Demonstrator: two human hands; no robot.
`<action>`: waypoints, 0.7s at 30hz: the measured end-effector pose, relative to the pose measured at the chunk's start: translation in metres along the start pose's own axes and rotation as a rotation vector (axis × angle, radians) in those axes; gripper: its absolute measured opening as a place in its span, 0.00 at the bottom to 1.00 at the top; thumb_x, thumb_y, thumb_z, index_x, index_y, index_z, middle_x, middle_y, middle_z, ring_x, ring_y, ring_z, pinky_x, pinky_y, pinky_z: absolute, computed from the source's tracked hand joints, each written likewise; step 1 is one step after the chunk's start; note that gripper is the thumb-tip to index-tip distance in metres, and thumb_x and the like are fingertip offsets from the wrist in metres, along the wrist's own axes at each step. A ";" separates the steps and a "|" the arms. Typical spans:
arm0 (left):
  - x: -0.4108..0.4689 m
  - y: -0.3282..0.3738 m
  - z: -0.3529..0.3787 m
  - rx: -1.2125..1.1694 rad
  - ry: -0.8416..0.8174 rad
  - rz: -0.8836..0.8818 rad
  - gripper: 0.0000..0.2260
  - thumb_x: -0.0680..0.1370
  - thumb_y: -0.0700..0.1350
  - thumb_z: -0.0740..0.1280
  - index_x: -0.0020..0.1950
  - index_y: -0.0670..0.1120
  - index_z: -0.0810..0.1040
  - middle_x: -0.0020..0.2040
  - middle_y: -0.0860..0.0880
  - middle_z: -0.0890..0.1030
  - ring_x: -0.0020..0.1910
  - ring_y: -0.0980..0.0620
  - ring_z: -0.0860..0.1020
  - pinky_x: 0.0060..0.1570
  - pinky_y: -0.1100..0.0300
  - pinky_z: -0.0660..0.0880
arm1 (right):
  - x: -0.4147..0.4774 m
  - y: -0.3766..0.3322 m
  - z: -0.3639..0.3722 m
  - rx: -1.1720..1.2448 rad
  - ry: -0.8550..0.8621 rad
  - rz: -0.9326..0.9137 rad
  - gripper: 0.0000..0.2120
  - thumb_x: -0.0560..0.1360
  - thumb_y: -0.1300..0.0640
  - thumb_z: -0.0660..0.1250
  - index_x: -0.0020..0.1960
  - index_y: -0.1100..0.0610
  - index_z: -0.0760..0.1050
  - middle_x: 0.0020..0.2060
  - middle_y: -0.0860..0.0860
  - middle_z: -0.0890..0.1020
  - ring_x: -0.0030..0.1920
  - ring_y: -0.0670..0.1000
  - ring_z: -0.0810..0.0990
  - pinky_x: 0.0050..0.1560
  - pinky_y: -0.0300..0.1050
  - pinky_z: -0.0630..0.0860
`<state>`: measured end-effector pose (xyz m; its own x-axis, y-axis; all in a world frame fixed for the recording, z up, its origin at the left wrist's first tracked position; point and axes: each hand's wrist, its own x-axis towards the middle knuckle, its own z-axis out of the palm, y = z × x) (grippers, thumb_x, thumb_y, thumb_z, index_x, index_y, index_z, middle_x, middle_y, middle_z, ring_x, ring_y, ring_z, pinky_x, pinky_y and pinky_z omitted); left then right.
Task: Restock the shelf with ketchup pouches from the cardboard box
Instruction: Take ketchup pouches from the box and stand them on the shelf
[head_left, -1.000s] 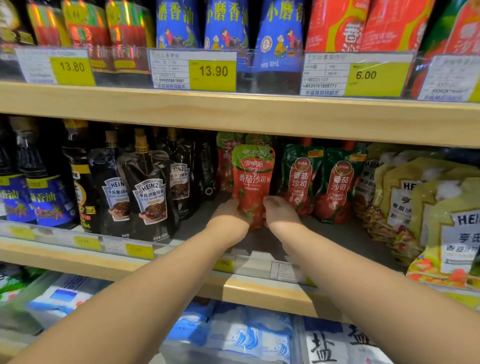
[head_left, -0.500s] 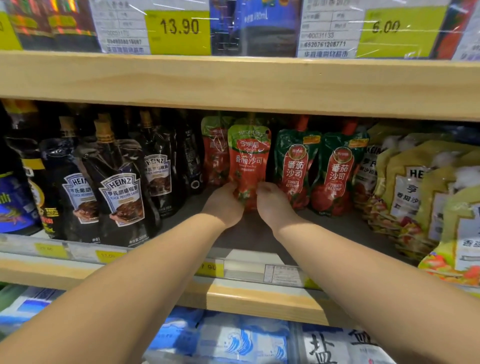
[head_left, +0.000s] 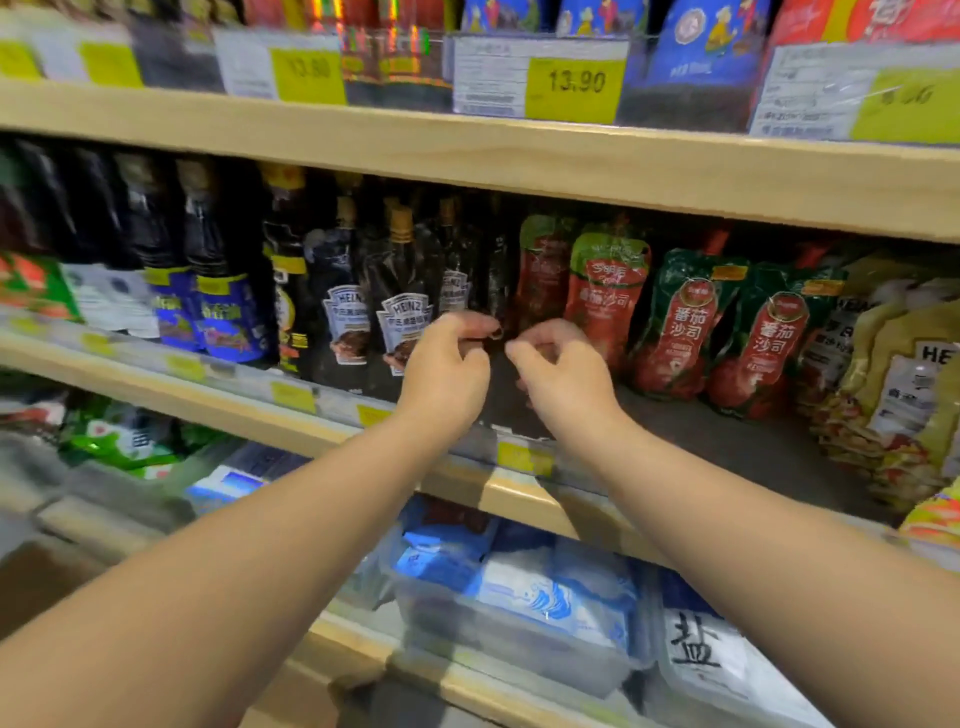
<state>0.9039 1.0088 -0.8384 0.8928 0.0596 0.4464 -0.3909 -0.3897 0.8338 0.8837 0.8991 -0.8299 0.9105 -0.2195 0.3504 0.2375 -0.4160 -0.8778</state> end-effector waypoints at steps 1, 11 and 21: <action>-0.008 0.002 -0.009 -0.006 0.005 -0.011 0.16 0.73 0.34 0.58 0.53 0.51 0.75 0.51 0.53 0.77 0.51 0.56 0.75 0.53 0.65 0.68 | -0.008 -0.003 0.003 0.013 0.023 -0.016 0.06 0.72 0.51 0.65 0.39 0.47 0.69 0.35 0.46 0.77 0.42 0.54 0.80 0.44 0.51 0.77; -0.149 -0.147 -0.174 0.106 0.337 -0.534 0.10 0.74 0.33 0.61 0.52 0.44 0.76 0.53 0.40 0.79 0.52 0.44 0.77 0.52 0.63 0.72 | -0.133 -0.005 0.163 0.077 -0.444 0.080 0.11 0.72 0.55 0.67 0.38 0.47 0.65 0.31 0.48 0.71 0.31 0.49 0.72 0.37 0.47 0.71; -0.240 -0.248 -0.265 0.351 0.285 -0.885 0.11 0.74 0.37 0.64 0.56 0.38 0.77 0.56 0.40 0.80 0.56 0.44 0.77 0.54 0.58 0.69 | -0.226 0.032 0.288 0.098 -0.797 0.266 0.07 0.73 0.57 0.65 0.43 0.46 0.69 0.31 0.46 0.70 0.29 0.42 0.71 0.33 0.38 0.69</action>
<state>0.7274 1.3342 -1.0659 0.7256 0.6612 -0.1905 0.5200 -0.3456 0.7811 0.7833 1.1898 -1.0309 0.8978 0.4040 -0.1751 -0.0238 -0.3525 -0.9355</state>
